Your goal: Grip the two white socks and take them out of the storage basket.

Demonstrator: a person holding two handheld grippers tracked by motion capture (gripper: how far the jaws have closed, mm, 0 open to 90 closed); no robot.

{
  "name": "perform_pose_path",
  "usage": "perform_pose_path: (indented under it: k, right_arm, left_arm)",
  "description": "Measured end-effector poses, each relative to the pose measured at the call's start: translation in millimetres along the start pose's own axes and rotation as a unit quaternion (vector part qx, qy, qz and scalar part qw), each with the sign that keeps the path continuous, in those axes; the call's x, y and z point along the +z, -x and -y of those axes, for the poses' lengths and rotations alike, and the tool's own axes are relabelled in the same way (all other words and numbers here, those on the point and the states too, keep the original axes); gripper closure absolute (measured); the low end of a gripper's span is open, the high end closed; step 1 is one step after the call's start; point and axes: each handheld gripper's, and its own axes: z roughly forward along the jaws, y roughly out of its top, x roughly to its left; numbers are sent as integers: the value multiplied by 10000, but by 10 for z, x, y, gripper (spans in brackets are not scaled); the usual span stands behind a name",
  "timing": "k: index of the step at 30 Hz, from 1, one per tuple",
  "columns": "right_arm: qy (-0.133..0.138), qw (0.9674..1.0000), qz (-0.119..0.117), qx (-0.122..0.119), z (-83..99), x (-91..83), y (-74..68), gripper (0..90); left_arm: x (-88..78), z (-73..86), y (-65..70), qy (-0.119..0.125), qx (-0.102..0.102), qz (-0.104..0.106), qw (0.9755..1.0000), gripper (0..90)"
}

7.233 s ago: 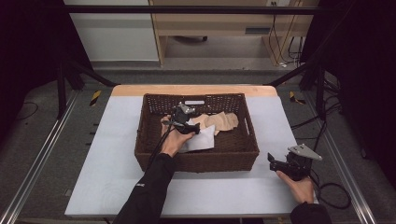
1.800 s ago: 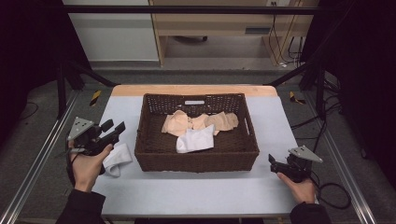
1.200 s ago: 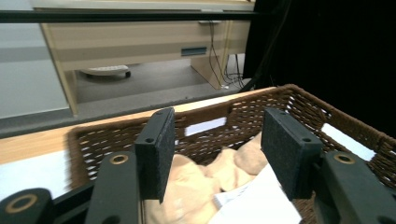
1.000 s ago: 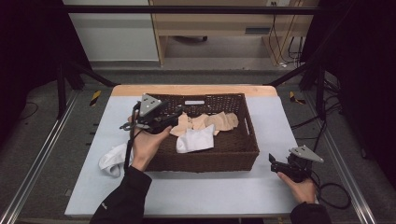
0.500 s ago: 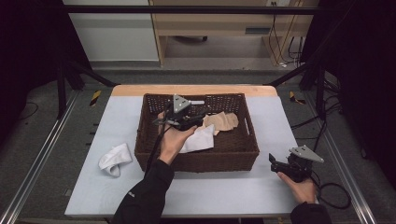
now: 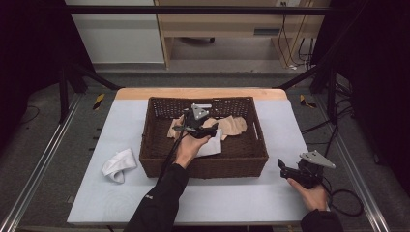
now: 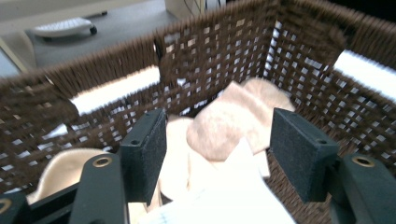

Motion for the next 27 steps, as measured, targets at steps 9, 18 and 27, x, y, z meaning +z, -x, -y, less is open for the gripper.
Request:
perform_pose_path:
  k: [9,18,27]
  right_arm:
    - [-23,10000,-7,-4,1,4,-4,81]
    - [-37,10000,3,-22,0,11,-2,82]
    - [-51,10000,7,-16,1,14,-6,81]
  left_arm:
    - [127,114,-4,-513,94,134,9985,369]
    - [208,182,-15,-1020,182,95,9946,411]
    - [317,262,-7,-1740,490,116,9835,422]
